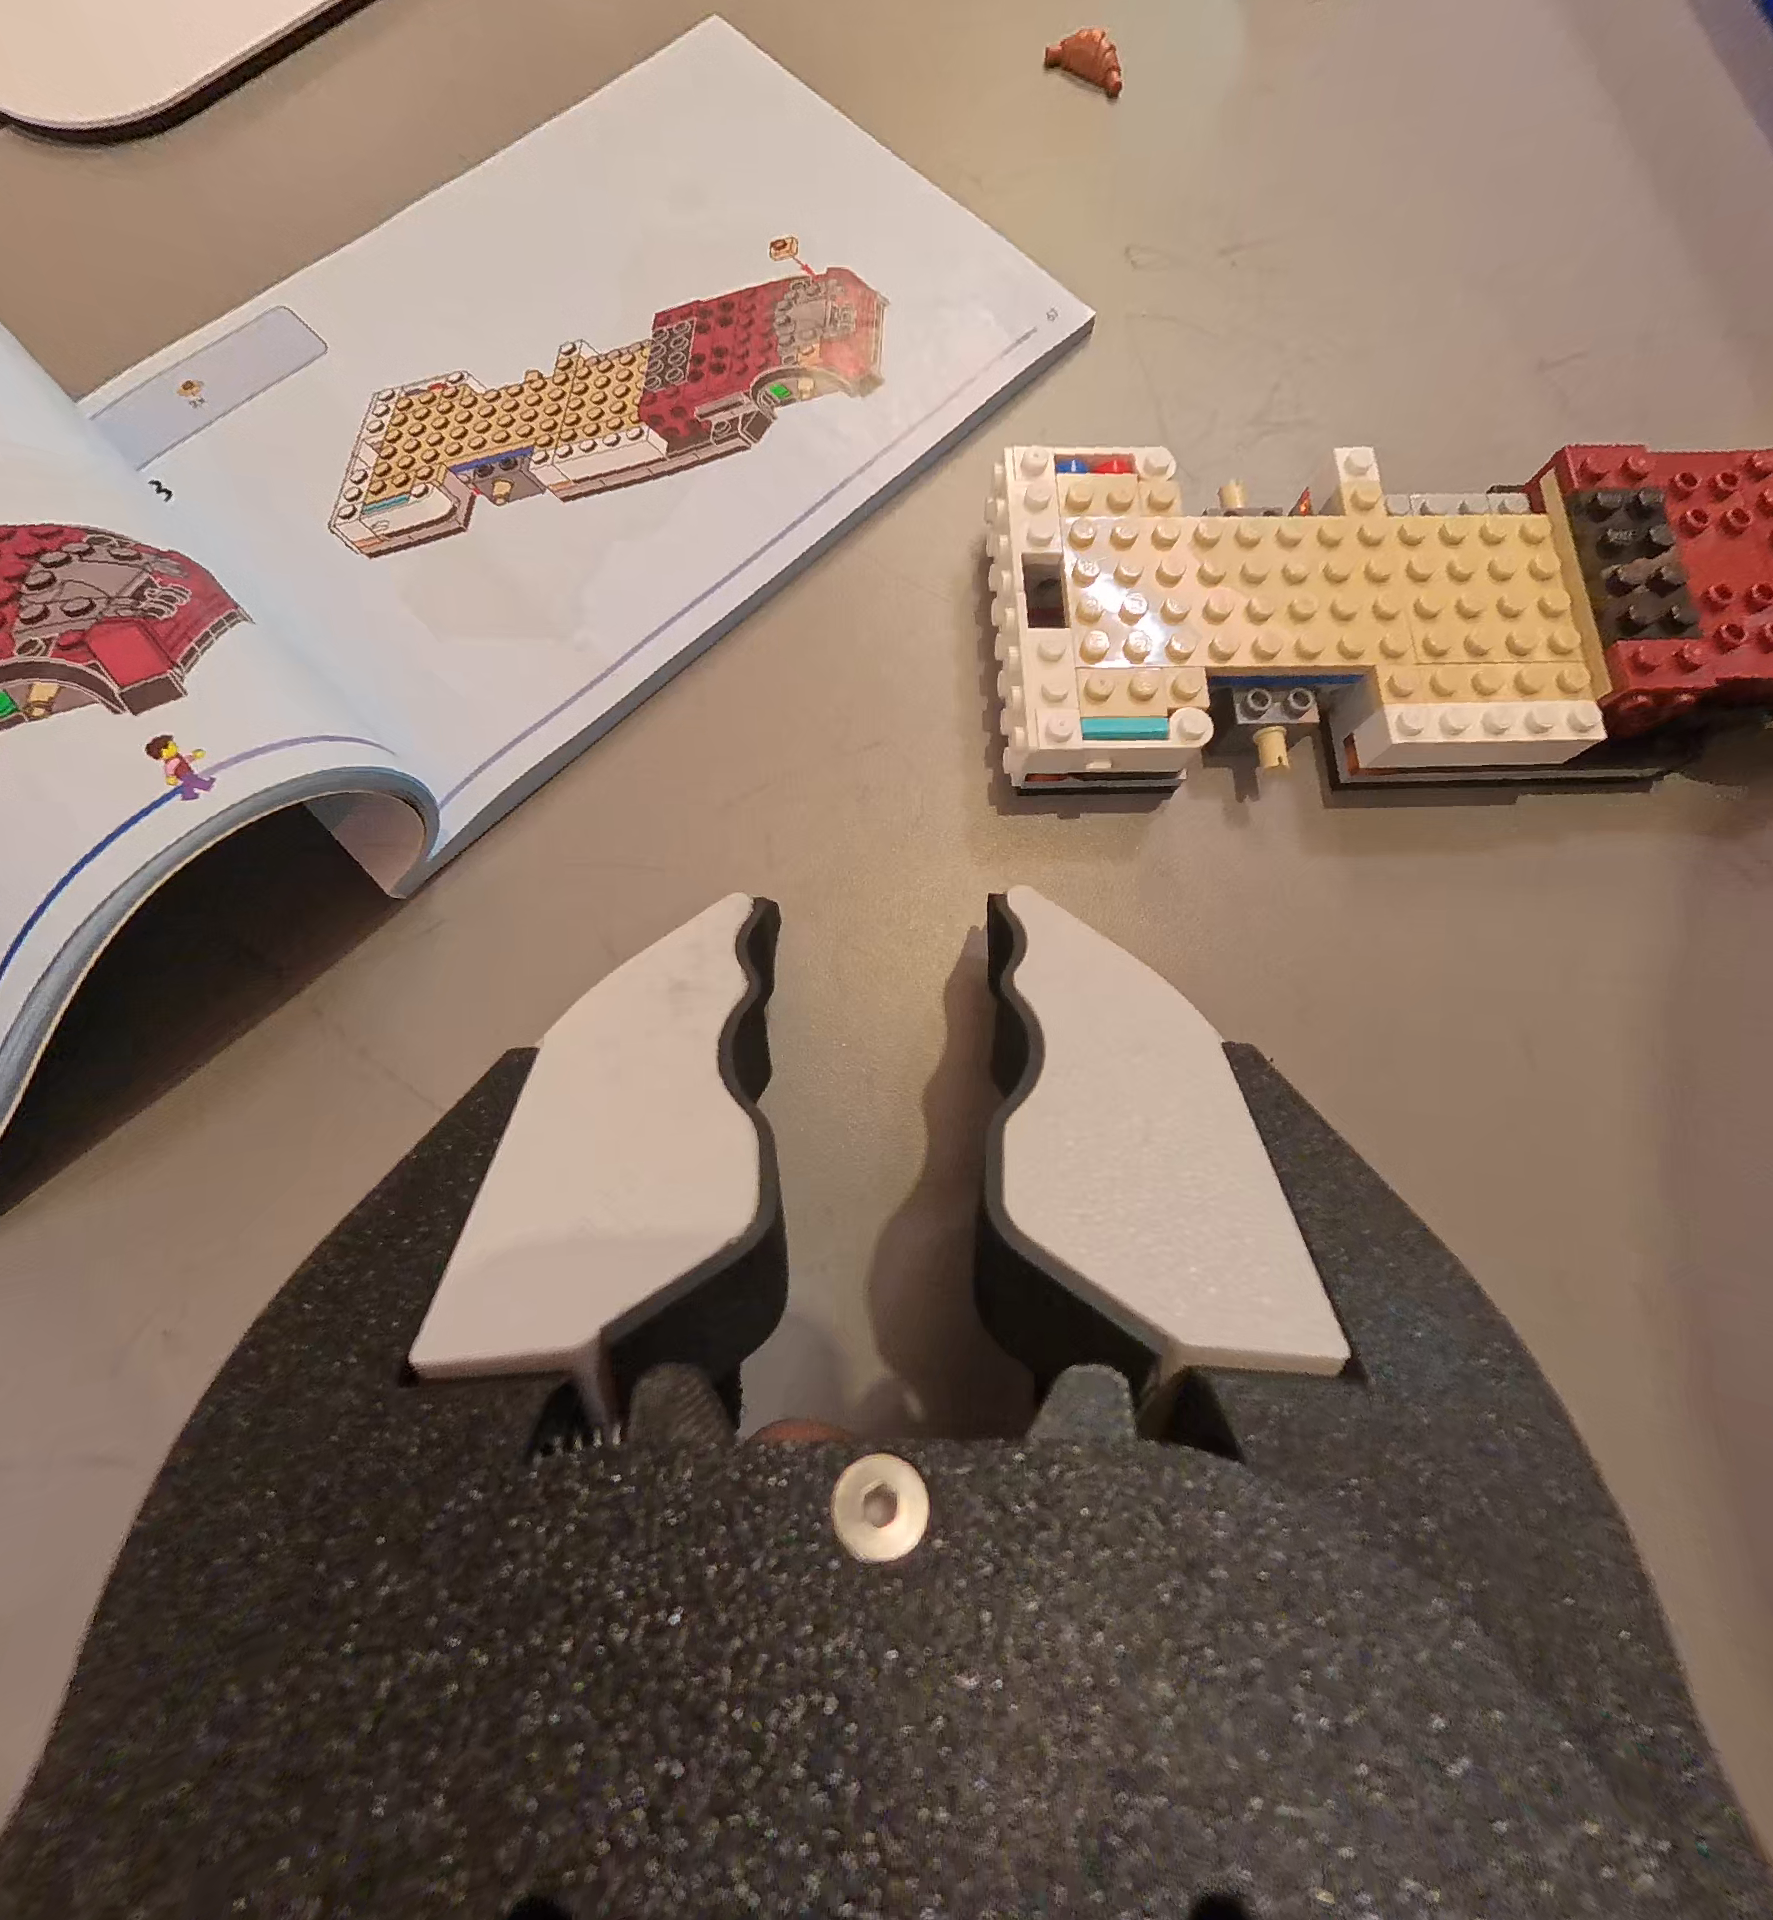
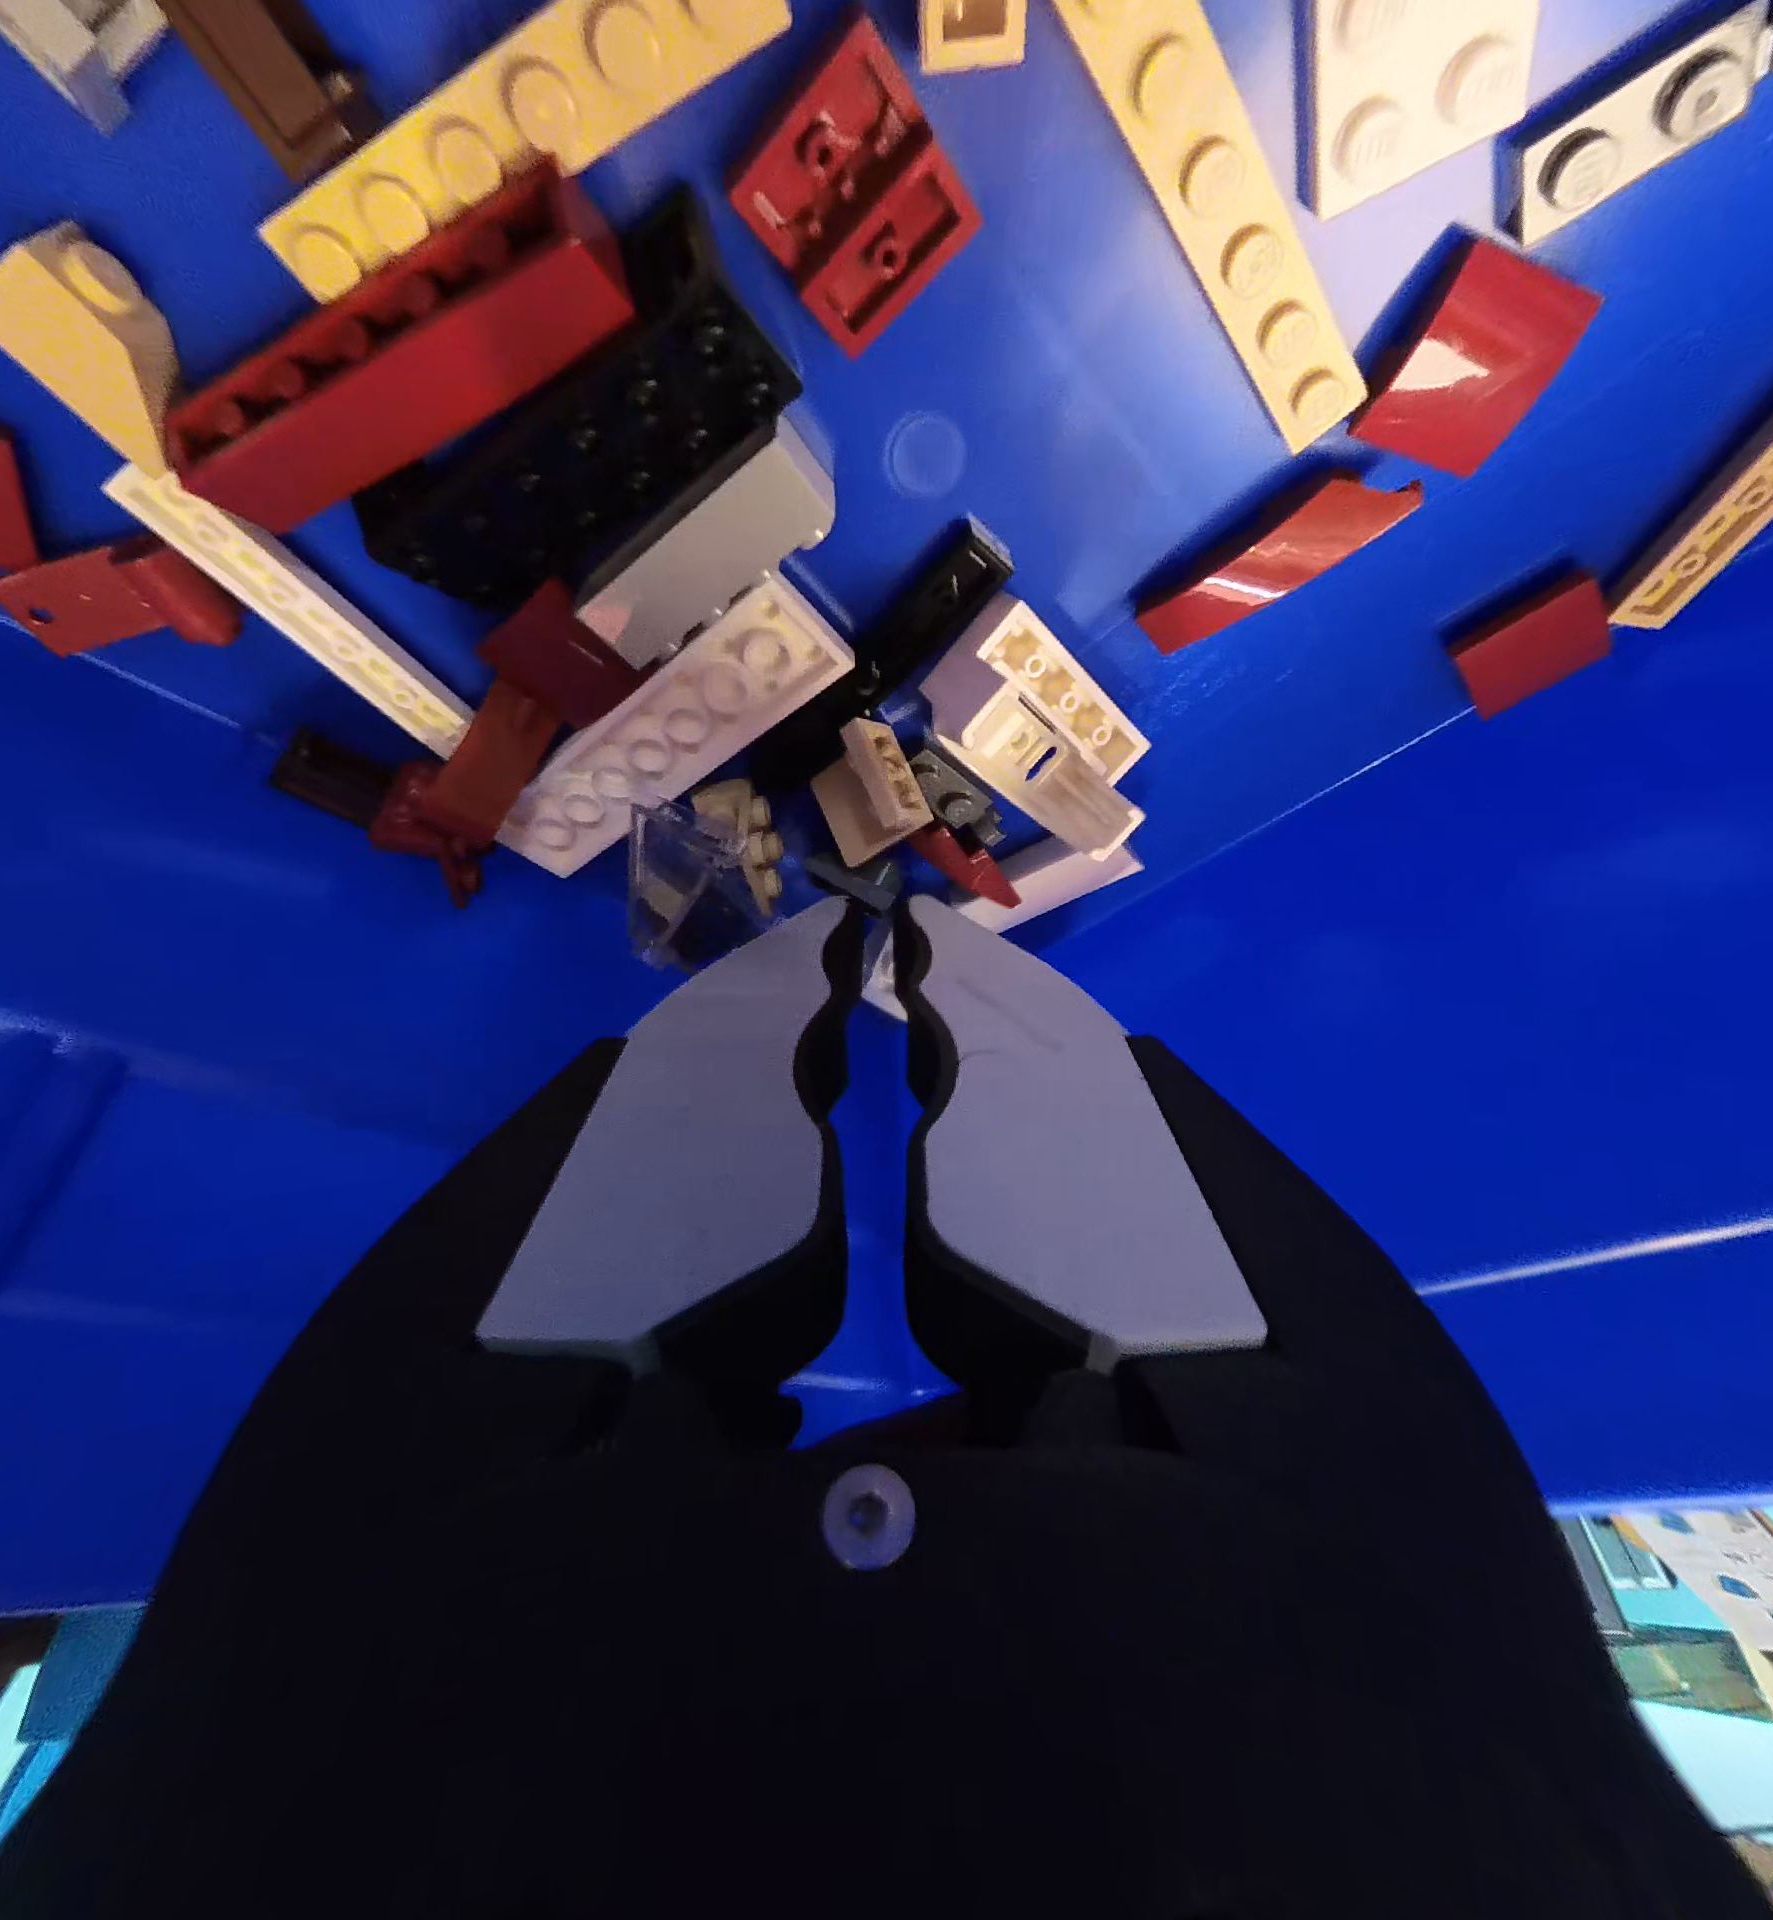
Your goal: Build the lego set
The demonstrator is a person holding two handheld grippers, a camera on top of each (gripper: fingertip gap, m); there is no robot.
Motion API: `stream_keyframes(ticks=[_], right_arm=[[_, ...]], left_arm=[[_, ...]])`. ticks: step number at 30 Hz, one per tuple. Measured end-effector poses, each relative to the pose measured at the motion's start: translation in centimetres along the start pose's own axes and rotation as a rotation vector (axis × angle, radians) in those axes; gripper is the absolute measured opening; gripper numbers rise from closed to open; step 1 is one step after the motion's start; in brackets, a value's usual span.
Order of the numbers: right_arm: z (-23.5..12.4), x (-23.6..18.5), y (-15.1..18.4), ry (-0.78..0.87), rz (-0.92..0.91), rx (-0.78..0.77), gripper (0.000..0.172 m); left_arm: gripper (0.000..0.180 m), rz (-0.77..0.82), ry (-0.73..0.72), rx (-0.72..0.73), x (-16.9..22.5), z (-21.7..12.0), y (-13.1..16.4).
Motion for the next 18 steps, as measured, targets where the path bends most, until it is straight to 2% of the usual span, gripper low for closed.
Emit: stream_keyframes(ticks=[5,10,14,18], right_arm=[[-1.04,-0.18,-0.22,0.038,0.022,0.069,0.002],[-0.7,0.04,-0.08,0.047,0.033,0.047,0.007],[-0.63,0.23,-0.32,0.048,0.032,0.063,0.004],[-0.21,0.11,-0.34,0.004,0.047,0.044,0.007]], left_arm=[[0.04,0.001,0.001,0.004,0.02,-0.04,0.0],[0.04,0.009,0.001,0.002,0.08,-0.03,0.0],[0.04,0.008,0.0,0.007,0.07,-0.07,-0.01],[0.04,0.003,0.003,0.005,0.01,-0.04,0.0]])
Point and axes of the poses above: each gripper's, where its closed fingertips meet, z out along the fingers, y out of its underside, x = y × z across the jaws, the point moved 8 cm from there along -z, back along the fingers, and after that the axes turned 11 degrees about x, right-handed, at the moved point
